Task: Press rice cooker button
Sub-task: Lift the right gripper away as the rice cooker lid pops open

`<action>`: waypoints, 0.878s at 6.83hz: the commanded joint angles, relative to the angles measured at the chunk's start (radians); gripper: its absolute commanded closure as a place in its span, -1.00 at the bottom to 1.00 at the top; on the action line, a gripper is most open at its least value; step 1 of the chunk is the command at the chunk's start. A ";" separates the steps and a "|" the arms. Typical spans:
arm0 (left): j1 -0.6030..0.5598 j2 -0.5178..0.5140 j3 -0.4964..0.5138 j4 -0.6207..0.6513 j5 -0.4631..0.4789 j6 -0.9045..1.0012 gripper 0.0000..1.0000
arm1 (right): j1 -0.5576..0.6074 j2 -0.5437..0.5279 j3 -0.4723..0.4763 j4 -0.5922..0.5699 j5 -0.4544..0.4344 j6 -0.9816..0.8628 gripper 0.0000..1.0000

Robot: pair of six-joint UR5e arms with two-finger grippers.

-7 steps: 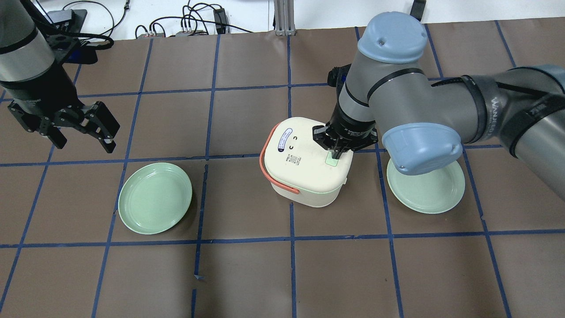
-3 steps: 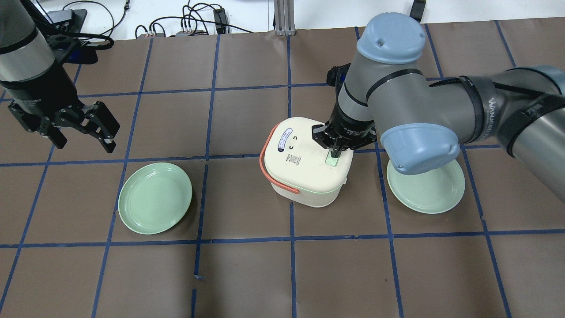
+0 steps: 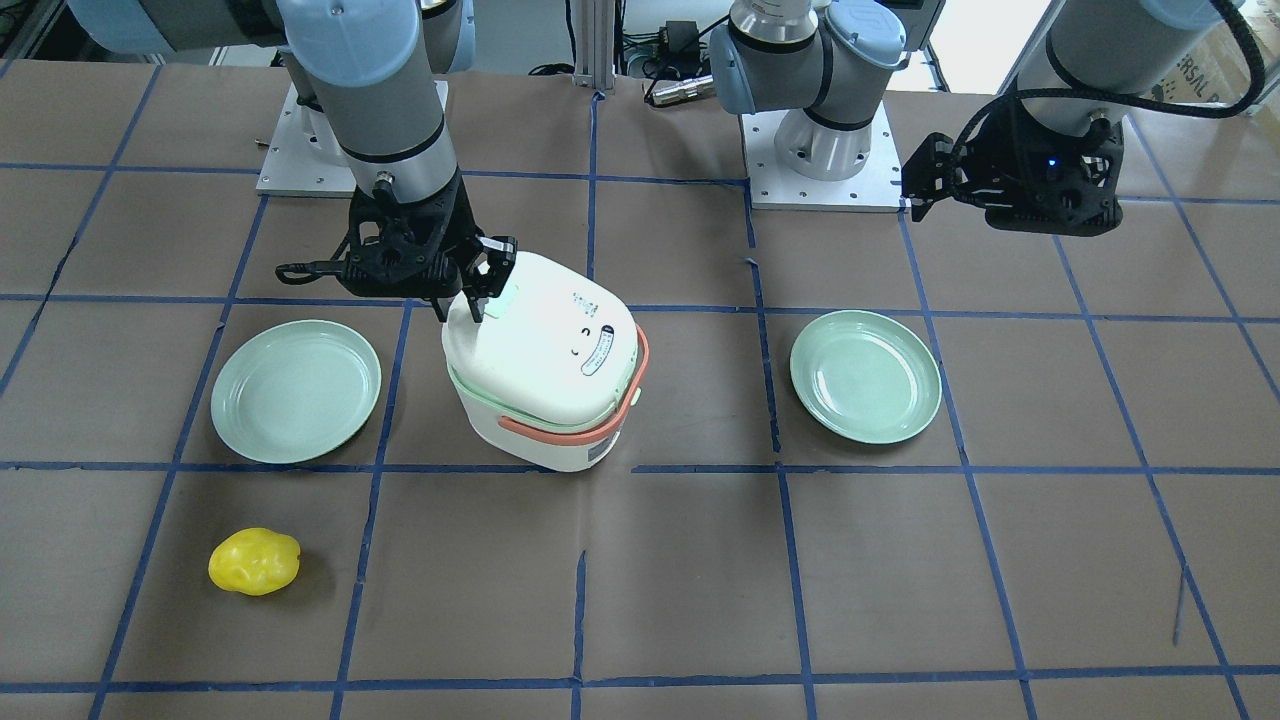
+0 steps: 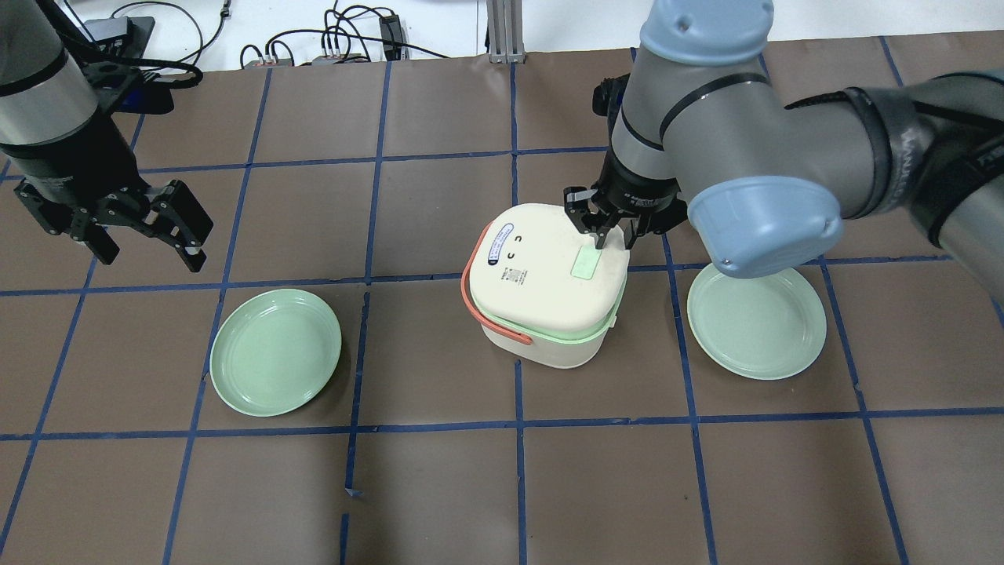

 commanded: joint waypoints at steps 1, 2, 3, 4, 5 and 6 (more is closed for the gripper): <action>0.000 0.000 0.000 0.000 0.000 0.000 -1.00 | -0.055 -0.004 -0.105 0.111 -0.022 -0.050 -0.99; 0.000 0.000 0.000 0.000 0.000 0.000 -1.00 | -0.087 -0.021 -0.111 0.154 -0.020 -0.091 -0.99; 0.000 0.000 -0.002 0.000 0.000 0.000 -1.00 | -0.113 -0.047 -0.102 0.141 -0.008 -0.201 -0.99; 0.000 0.000 0.000 0.000 0.000 0.000 -1.00 | -0.127 -0.052 -0.093 0.140 -0.002 -0.222 -0.99; 0.000 0.000 0.000 0.000 0.000 0.000 -1.00 | -0.133 -0.052 -0.089 0.140 0.000 -0.227 -0.99; 0.000 0.000 0.000 0.000 0.000 0.000 -1.00 | -0.134 -0.063 -0.089 0.142 0.032 -0.225 -0.99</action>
